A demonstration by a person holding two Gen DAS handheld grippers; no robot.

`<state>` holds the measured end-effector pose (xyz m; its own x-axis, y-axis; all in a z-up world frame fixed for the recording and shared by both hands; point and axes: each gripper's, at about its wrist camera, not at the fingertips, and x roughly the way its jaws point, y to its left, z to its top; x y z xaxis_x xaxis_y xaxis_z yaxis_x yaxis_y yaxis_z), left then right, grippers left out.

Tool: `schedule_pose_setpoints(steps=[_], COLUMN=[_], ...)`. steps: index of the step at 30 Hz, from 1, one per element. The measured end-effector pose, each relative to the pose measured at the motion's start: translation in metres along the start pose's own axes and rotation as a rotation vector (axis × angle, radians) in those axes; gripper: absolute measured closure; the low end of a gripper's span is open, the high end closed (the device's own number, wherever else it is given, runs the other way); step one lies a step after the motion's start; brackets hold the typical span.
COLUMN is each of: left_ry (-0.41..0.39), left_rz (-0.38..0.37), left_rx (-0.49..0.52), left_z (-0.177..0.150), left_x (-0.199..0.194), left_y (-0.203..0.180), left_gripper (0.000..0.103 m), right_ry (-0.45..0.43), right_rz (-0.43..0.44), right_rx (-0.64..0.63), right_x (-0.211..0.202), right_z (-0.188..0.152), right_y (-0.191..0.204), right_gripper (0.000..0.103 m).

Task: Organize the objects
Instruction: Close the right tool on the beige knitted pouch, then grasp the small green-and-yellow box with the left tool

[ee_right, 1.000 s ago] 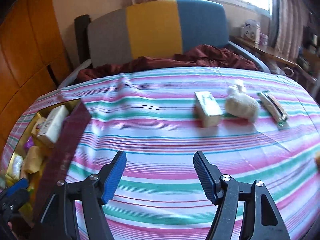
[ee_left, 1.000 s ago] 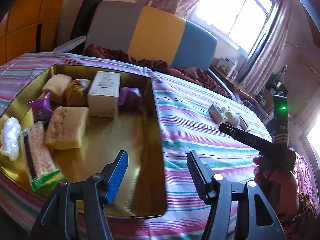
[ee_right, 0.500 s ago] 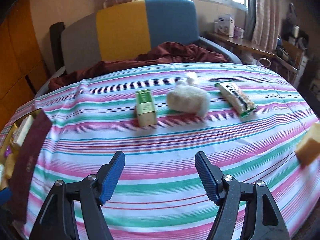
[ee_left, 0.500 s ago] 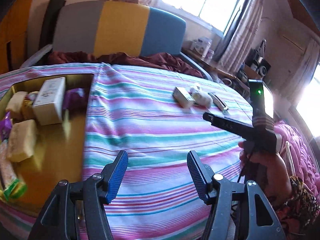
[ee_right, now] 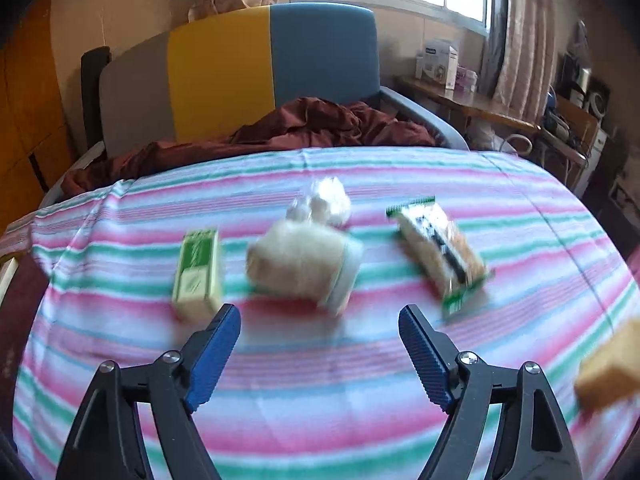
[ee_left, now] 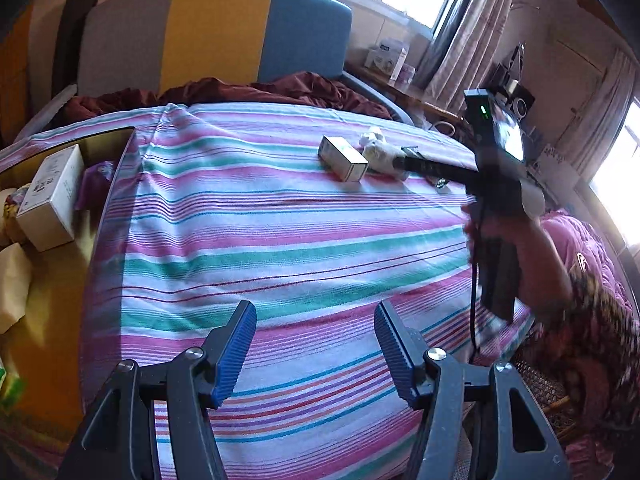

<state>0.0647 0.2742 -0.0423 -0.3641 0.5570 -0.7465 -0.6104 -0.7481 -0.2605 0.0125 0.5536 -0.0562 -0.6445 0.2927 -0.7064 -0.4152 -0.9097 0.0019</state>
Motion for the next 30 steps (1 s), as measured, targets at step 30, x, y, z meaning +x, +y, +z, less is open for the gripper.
schedule_pose_setpoints(steps=[30], left_ry=[0.034], left_rz=[-0.001], left_rx=[0.018], left_z=[0.066], left_x=[0.063], left_y=[-0.019], left_gripper=[0.041], right_ry=[-0.017], right_rz=[-0.104], right_rx=[0.061], right_x=[0.017], right_z=[-0.011], right_y=[-0.019], right_gripper=[0.031])
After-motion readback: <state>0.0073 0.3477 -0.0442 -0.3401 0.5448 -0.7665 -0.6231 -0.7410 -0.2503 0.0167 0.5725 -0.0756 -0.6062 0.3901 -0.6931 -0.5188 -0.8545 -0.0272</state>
